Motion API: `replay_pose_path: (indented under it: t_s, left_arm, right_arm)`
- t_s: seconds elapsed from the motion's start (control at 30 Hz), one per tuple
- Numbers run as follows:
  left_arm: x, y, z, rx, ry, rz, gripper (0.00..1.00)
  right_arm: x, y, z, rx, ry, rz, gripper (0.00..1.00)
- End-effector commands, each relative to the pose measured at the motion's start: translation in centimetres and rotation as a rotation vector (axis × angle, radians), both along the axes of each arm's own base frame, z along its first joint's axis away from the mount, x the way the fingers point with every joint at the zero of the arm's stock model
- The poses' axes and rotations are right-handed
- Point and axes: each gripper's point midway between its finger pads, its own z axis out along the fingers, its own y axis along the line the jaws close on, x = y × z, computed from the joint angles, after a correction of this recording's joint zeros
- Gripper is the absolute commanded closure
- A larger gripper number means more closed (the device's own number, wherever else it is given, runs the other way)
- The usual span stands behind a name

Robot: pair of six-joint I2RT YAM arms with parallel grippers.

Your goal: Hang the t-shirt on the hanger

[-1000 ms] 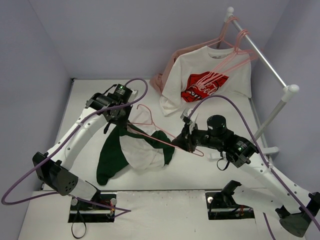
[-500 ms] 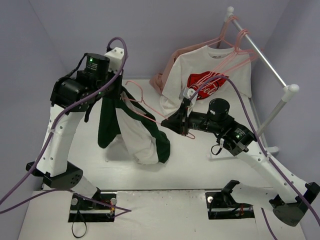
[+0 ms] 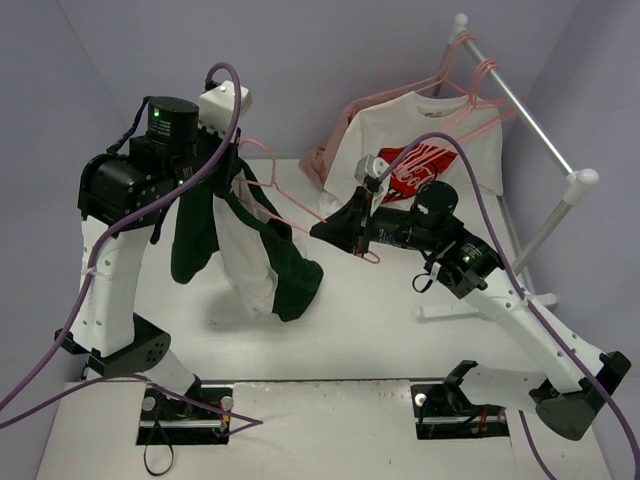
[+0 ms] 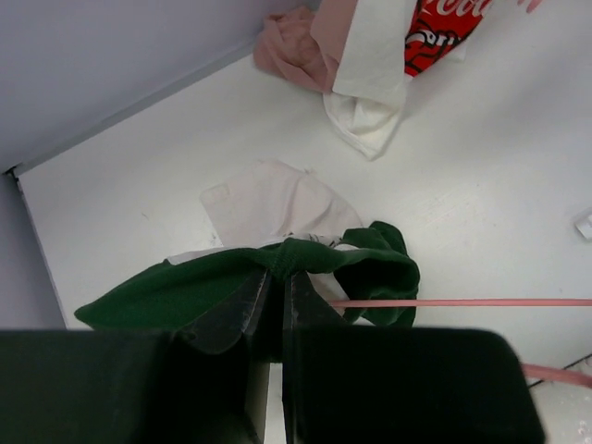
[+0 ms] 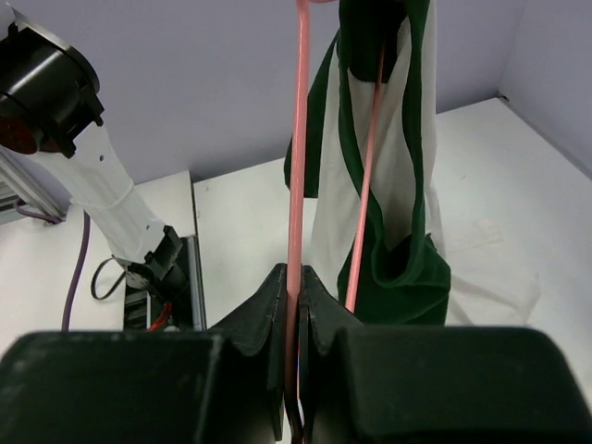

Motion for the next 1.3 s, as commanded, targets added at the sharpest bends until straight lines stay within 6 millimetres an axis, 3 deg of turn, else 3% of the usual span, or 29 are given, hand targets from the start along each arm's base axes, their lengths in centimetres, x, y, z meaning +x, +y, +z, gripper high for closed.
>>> replay_pose_path:
  t_s: [0.0, 0.1, 0.23, 0.33, 0.47, 0.67, 0.83, 1.0, 1.13, 1.27]
  left_arm:
    - [-2.3, -1.9, -1.2, -0.029, 0.065, -0.145, 1.0]
    - [-2.3, -2.2, -3.7, -0.001, 0.135, -0.157, 1.0]
    - [-2.3, -1.5, -4.2, 0.003, 0.107, -0.129, 1.0]
    - [-1.7, -0.7, -3.2, -0.017, 0.025, -0.079, 1.0]
    - [-1.5, -1.2, -1.7, -0.056, -0.043, -0.099, 1.0]
    - [-0.9, -0.1, -2.6, -0.018, -0.047, -0.053, 1.0]
    - [-0.6, -1.5, -2.7, 0.006, -0.062, -0.151, 1.0]
    - [-0.3, -3.0, 0.9, 0.008, -0.173, -0.268, 1.0]
    - [-0.6, -4.6, 5.0, -0.051, -0.275, -0.359, 1.0]
    - [-1.2, -5.4, 7.1, -0.096, -0.324, -0.406, 1.0]
  right_arm:
    - [-0.8, -0.5, 5.2, 0.276, -0.122, 0.056, 1.0]
    - [0.1, -1.0, 3.2, 0.283, -0.067, 0.052, 1.0]
    - [0.8, -2.2, 3.3, 0.316, -0.07, 0.035, 1.0]
    - [1.6, -3.0, 3.4, 0.326, -0.082, 0.003, 1.0]
    - [1.5, -3.0, 4.1, 0.365, -0.079, 0.023, 1.0]
    - [1.3, -2.9, 3.3, 0.376, -0.053, 0.035, 1.0]
    - [1.8, -2.4, 4.3, 0.384, -0.067, 0.046, 1.0]
    - [1.9, -1.5, 7.2, 0.404, -0.103, 0.118, 1.0]
    - [2.8, -1.4, 10.1, 0.448, -0.152, 0.132, 1.0]
    - [5.4, -2.5, 12.7, 0.499, -0.202, 0.049, 1.0]
